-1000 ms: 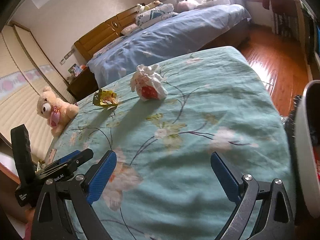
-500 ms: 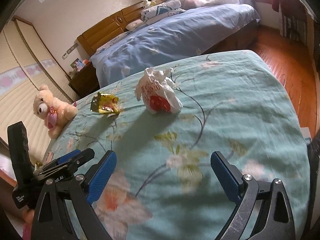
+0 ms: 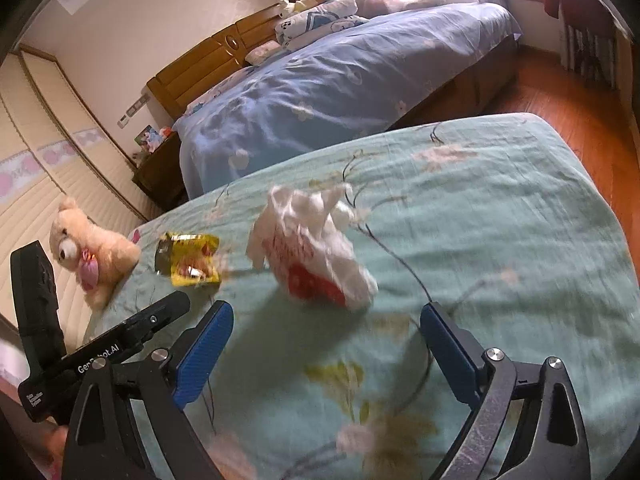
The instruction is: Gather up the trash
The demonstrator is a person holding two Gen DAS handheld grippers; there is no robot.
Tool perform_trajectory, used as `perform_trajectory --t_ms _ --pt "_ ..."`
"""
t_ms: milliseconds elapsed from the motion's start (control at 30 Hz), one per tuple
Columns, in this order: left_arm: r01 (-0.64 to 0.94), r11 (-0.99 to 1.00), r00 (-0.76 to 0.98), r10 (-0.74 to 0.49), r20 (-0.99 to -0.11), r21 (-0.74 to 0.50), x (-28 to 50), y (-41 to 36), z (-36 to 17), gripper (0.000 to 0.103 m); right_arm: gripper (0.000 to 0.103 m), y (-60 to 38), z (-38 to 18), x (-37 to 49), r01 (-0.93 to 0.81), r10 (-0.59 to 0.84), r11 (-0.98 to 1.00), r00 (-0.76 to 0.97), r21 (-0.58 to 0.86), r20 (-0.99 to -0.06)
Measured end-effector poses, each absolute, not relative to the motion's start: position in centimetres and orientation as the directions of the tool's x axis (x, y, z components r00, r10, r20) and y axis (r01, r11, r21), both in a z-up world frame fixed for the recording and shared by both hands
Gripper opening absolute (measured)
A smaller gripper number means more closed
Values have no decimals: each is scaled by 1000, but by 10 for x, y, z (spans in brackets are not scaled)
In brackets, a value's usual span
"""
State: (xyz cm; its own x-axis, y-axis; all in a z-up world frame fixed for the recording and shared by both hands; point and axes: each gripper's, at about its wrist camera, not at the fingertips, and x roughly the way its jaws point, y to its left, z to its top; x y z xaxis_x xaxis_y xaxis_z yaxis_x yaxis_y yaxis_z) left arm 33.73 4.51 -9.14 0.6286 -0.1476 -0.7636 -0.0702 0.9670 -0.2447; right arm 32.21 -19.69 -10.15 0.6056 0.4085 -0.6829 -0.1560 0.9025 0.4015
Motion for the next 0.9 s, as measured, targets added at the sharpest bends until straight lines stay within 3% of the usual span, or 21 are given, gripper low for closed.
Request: perform_trajectory --t_ms 167,233,267,333,400,433,533,900 --pt "-89 967 639 -128 -758 -237 351 47 -96 66 90 -193 -103 335 -147 409 900 608 410 -680" --pt "-92 967 634 -127 -763 -237 356 50 -100 44 81 -191 -104 338 -145 400 905 610 399 -684" --pt "-94 967 626 -128 -769 -237 359 50 -102 38 79 -190 -105 339 -143 390 910 612 389 -688" --pt "-103 968 629 -114 -769 -228 359 52 -103 19 60 -189 -104 339 -140 372 919 621 369 -690" --pt "-92 965 622 -136 -771 -244 358 53 -103 1 51 -189 -105 338 -148 383 914 618 378 -686" --pt "-89 966 621 -138 -772 -244 357 53 -103 1 43 -190 -104 338 -150 386 913 619 379 -684" --pt "-84 967 630 -136 -764 -241 348 53 -100 1 35 -190 -103 331 -163 389 913 623 374 -678" --pt "-59 958 626 -184 -757 -281 317 51 -95 1 33 -206 -99 286 -150 390 910 628 388 -673"
